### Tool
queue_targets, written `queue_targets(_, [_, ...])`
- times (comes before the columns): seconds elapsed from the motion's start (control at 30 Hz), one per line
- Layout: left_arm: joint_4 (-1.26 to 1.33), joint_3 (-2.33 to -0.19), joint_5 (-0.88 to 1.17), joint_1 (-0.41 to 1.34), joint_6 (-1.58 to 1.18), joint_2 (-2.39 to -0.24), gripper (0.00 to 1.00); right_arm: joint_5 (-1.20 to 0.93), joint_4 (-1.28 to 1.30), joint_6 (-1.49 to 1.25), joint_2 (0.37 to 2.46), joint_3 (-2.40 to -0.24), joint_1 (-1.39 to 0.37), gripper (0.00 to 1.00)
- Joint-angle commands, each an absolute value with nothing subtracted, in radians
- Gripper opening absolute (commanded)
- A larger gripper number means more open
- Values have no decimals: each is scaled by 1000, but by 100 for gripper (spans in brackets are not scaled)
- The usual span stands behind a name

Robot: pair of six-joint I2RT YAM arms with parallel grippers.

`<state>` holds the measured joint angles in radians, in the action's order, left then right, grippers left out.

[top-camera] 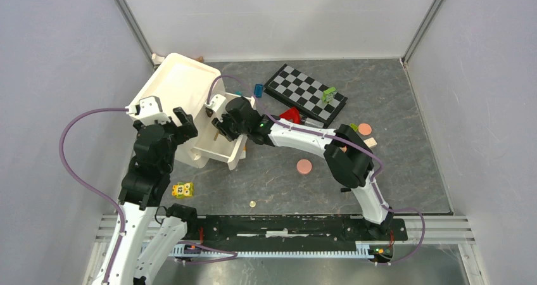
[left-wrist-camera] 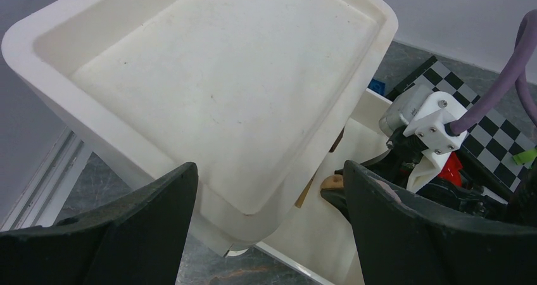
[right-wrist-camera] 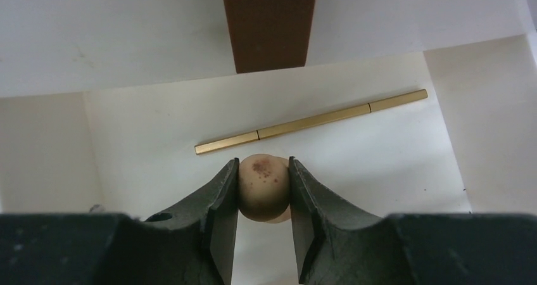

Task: Organize the makeup
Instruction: Place the makeup tool in the drawer.

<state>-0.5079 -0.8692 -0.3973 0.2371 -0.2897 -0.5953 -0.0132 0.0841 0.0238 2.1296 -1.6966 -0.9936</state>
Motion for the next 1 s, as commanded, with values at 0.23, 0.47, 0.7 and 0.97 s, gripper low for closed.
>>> queue_targets(0.23, [-500, -871, -425, 231, -293, -592, 91, 3, 96, 31, 2140, -1755, -982, 56])
queue_targets(0.47, [-502, -870, -425, 231, -294, -593, 91, 5, 98, 16, 2090, -1767, -981, 68])
queue_targets(0.7, [-504, -870, -436, 232, -294, -585, 91, 49, 96, 8, 1958, -1765, -971, 84])
queue_targets(0.97, [-506, -872, -437, 232, -298, -584, 91, 121, 41, 2, 1695, -1552, -934, 85])
